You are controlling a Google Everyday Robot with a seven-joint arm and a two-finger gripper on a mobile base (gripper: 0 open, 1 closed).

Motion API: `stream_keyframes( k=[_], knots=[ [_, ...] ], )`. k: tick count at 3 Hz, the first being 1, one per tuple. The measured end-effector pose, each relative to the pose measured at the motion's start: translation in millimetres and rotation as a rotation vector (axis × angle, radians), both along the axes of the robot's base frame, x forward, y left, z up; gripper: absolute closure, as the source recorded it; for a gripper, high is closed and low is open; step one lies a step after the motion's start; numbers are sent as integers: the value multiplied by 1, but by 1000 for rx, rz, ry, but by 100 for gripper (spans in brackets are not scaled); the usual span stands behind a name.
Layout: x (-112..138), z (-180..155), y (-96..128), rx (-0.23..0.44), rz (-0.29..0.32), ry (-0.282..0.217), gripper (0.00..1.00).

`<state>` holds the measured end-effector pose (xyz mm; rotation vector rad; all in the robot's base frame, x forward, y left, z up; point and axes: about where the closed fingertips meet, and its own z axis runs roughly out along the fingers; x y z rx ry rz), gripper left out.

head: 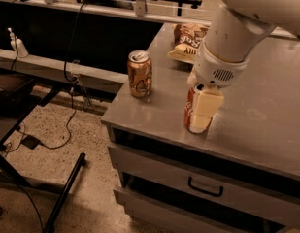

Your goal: Pick coke can

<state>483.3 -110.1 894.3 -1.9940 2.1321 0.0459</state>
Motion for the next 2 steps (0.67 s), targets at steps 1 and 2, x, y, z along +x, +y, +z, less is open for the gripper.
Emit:
stream_keyframes(
  k=[1, 2],
  knots=[
    [0, 0, 1, 0, 0, -2, 47],
    [0, 5, 2, 12, 7, -10, 78]
  ],
)
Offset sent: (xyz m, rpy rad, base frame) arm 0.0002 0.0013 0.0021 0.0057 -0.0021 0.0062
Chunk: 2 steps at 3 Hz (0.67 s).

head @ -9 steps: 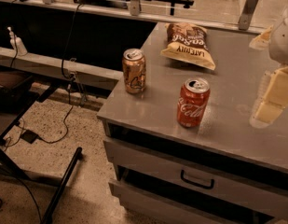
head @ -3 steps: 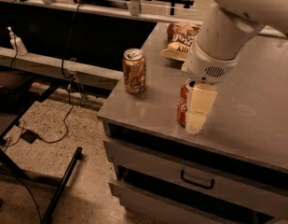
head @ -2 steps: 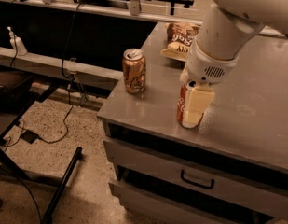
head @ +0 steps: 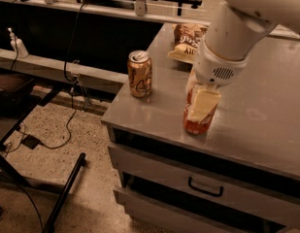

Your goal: Pick coke can

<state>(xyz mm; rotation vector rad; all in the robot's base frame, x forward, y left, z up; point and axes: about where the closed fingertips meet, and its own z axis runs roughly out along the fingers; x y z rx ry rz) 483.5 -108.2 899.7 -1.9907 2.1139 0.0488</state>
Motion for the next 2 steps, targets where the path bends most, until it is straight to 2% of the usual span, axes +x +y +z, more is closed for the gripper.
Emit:
stream_keyframes(
  k=[1, 2],
  knots=[
    [-1, 34, 2, 64, 24, -40, 99],
    [-4, 65, -5, 171, 38, -83, 100]
  ],
)
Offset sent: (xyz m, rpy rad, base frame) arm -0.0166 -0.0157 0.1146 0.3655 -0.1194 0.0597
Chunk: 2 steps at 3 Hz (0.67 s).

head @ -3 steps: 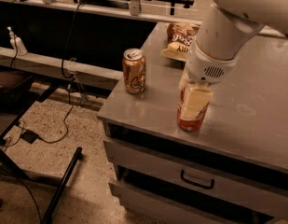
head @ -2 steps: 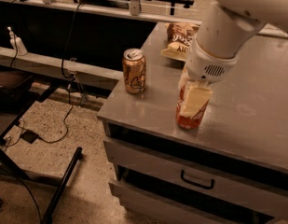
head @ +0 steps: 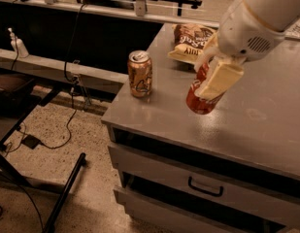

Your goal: Pick coke can

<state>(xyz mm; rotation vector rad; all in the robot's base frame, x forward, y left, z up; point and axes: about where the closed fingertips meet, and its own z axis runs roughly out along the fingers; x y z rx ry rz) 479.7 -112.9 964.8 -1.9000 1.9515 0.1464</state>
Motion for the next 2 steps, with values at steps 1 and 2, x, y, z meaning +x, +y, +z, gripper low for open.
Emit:
stream_keyframes(
  k=[1, 2],
  knots=[
    [-2, 4, 8, 28, 12, 0, 100],
    [-2, 4, 8, 28, 12, 0, 100]
  ],
)
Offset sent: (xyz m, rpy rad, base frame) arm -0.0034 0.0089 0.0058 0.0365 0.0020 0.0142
